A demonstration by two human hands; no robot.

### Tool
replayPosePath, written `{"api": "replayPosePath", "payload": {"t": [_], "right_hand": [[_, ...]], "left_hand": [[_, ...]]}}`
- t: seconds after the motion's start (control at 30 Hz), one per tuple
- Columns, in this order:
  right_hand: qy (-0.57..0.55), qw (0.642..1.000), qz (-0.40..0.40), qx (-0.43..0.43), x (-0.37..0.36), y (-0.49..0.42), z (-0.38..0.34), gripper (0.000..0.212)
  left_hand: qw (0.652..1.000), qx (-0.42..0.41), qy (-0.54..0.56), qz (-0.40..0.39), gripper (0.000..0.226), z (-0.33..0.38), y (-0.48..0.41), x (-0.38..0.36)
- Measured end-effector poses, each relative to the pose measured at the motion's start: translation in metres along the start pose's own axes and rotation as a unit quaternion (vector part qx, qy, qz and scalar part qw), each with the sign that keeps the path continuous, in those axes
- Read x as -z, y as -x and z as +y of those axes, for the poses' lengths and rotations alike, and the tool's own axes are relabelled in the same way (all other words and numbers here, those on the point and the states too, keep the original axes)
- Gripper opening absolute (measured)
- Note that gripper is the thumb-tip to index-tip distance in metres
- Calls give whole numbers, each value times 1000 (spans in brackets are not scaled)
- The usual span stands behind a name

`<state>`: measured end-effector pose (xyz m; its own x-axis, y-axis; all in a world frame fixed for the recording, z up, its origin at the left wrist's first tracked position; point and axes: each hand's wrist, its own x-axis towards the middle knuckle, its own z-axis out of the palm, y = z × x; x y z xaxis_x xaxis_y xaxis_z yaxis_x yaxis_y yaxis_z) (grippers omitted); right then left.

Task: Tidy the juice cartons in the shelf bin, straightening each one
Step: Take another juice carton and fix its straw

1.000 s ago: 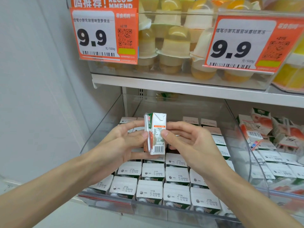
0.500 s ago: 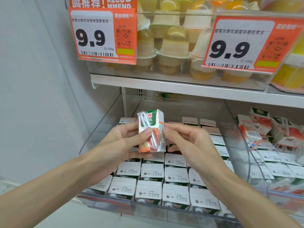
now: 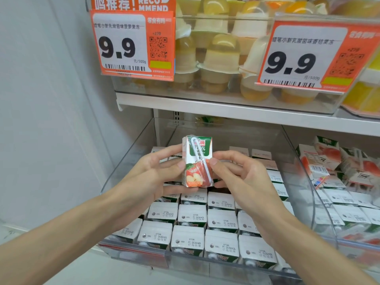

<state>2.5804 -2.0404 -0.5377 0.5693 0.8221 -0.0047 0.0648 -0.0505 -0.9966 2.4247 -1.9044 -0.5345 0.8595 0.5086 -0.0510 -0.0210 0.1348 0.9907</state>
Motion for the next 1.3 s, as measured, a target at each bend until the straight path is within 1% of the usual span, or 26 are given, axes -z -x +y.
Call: {"api": "replayPosePath", "payload": {"t": [0.3, 0.4, 0.53, 0.57, 0.63, 0.73, 0.83, 0.9, 0.97, 1.07, 1.23, 1.3], "right_hand": [[14, 1000, -1, 10, 1, -1, 2, 10], [7, 1000, -11, 7, 2, -1, 2, 13], [18, 999, -34, 7, 0, 0, 1, 15], [30, 999, -38, 6, 0, 0, 0, 15], [56, 997, -52, 4, 1, 0, -2, 17], [70, 994, -78, 12, 0, 3, -4, 24], [66, 995, -70, 12, 0, 2, -2, 39], [58, 997, -60, 7, 0, 1, -2, 44], [51, 997, -54, 5, 2, 0, -1, 39], [42, 998, -54, 7, 2, 0, -2, 28], [51, 997, -29, 41, 1, 1, -3, 12], [62, 996, -37, 47, 1, 1, -4, 16]], "left_hand": [[1000, 3, -4, 6, 45, -3, 1, 2], [1000, 5, -2, 10, 48, -3, 1, 2], [999, 25, -10, -41, 44, -6, 3, 1], [998, 27, -17, -47, 42, -7, 3, 0], [999, 22, -27, -35, 41, -8, 2, -1], [999, 10, -50, -1, 45, -8, 1, 0], [998, 11, -53, 9, 45, -6, 1, 1], [999, 7, -43, 5, 40, -5, 1, 1], [999, 7, -44, 1, 38, -3, 1, 1], [999, 13, -37, 9, 40, -4, 0, 2], [998, 17, -16, 66, 47, -7, -4, 0], [997, 19, -6, 80, 50, -8, -5, -2]]}}
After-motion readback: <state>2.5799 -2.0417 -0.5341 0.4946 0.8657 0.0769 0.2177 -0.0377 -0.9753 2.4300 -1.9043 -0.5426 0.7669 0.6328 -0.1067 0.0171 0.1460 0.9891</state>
